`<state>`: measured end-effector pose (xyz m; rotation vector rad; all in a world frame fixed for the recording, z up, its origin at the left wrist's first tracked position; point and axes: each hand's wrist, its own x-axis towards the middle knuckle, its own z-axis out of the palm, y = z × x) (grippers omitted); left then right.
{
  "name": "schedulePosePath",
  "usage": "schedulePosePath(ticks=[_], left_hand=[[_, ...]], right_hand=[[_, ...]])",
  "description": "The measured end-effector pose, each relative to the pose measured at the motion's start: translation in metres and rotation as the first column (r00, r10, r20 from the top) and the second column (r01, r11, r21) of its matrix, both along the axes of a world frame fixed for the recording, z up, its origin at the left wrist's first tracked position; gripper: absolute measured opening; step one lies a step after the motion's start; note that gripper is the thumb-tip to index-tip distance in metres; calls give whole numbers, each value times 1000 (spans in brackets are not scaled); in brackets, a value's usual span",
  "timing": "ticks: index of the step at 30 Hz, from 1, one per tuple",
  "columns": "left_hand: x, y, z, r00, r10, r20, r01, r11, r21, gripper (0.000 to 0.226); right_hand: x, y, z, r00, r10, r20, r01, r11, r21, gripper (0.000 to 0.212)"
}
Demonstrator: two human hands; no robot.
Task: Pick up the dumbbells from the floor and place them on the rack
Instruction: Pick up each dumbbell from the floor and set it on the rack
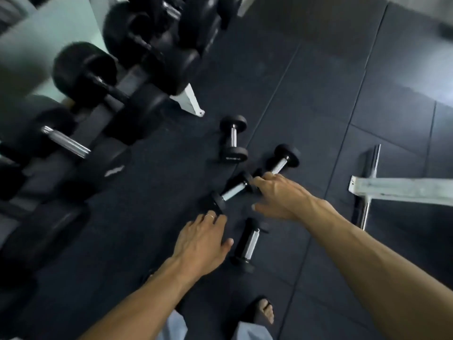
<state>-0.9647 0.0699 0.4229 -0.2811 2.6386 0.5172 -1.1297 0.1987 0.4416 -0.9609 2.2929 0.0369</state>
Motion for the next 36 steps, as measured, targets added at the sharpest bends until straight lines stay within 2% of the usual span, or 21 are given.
schedulePosePath(ticks=[5,13,19,24,27,32,36], left_hand=[[0,74,-107,994,-6,106,2,999,36,47],[19,137,-302,948,-11,318,-31,991,127,46],[4,151,-416,955,84,286,-143,971,193,57],[-7,159,-472,921,141,364,-249,931,268,75],[-8,158,-487,890,153,428,-320,881,350,85],[-10,150,-504,876,154,457,-359,840,406,70],[-7,149,-505,870,192,454,-407,799,443,62]], right_hand=[[4,72,-117,994,-64,89,61,997,36,62],[27,140,-301,954,-247,172,235,968,83,56],[31,153,-409,921,-358,155,361,933,12,67],[34,149,-467,889,-437,137,450,889,-82,69],[29,147,-488,873,-460,162,483,862,-157,60],[21,145,-503,830,-516,211,556,794,-247,48],[19,145,-507,835,-506,214,548,797,-253,42]])
